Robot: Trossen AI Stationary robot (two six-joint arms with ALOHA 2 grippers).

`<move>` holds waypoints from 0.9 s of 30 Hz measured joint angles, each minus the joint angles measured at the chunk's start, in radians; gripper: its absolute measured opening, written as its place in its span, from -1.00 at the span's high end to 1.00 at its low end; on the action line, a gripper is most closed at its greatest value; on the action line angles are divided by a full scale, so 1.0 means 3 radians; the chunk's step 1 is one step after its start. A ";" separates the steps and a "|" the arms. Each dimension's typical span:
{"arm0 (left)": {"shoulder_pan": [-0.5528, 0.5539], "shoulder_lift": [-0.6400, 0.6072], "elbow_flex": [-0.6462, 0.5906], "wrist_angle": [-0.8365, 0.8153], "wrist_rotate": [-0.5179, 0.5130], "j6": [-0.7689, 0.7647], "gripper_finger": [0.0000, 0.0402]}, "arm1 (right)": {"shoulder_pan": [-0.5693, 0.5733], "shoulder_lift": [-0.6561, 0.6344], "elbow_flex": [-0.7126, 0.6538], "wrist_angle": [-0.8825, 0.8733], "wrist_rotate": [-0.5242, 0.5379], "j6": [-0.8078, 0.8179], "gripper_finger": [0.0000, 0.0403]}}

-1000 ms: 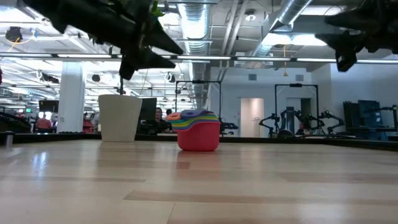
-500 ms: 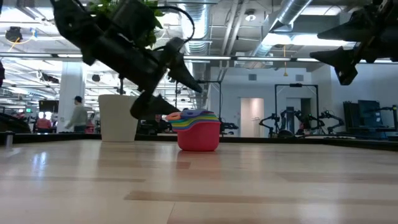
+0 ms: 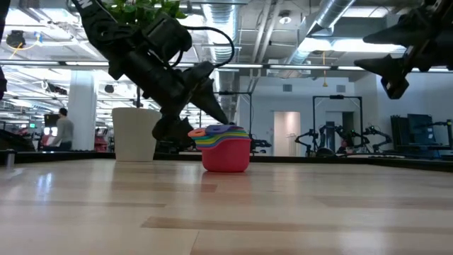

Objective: Nest measuring cups in basket
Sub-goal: Put the stacked measuring cups into the gray bin

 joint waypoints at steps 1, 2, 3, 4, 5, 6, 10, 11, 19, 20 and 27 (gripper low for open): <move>0.0002 0.0000 0.0000 -0.0011 0.0000 0.0028 -0.72 | -0.0007 0.0000 0.0000 -0.0008 0.0000 0.0000 -0.16; 0.0003 0.0000 0.0000 -0.0008 -0.0001 0.0058 -0.72 | -0.0020 0.0000 0.0000 -0.0008 -0.0007 0.0001 -0.16; 0.0003 0.0000 0.0000 0.0015 -0.0001 0.0078 -0.72 | -0.0021 0.0000 0.0000 -0.0008 -0.0039 0.0000 -0.16; 0.0005 0.0000 0.0000 0.0040 -0.0001 0.0091 -0.72 | -0.0020 0.0000 0.0000 -0.0005 -0.0064 0.0000 -0.16; 0.0005 -0.0001 0.0000 0.0051 -0.0001 0.0098 -0.72 | -0.0018 0.0000 0.0000 -0.0004 -0.0094 0.0000 -0.16; 0.0005 -0.0001 0.0000 0.0050 0.0005 0.0100 -0.72 | -0.0018 -0.0001 0.0000 0.0002 -0.0127 -0.0001 -0.16; 0.0020 -0.0001 0.0000 0.0042 0.0123 0.0101 -0.72 | -0.0018 -0.0006 0.0000 0.0096 -0.0274 -0.0214 -0.16; 0.0021 -0.0001 0.0000 0.0041 0.0139 0.0120 -0.72 | -0.0018 -0.0006 0.0000 0.0145 -0.0291 -0.0274 -0.16; 0.0035 -0.0001 0.0000 0.0042 0.0137 0.0422 -0.72 | -0.0020 -0.0008 0.0003 0.0321 -0.0069 -0.0587 -0.16; 0.0052 -0.0003 0.0000 0.0042 0.0151 0.0423 -0.72 | -0.0019 -0.0008 0.0003 0.0321 -0.0079 -0.0587 -0.16; 0.0202 -0.0006 0.0000 0.0130 0.0117 0.0423 -0.72 | -0.0047 -0.0006 0.0004 0.0144 -0.0223 -0.0806 -0.16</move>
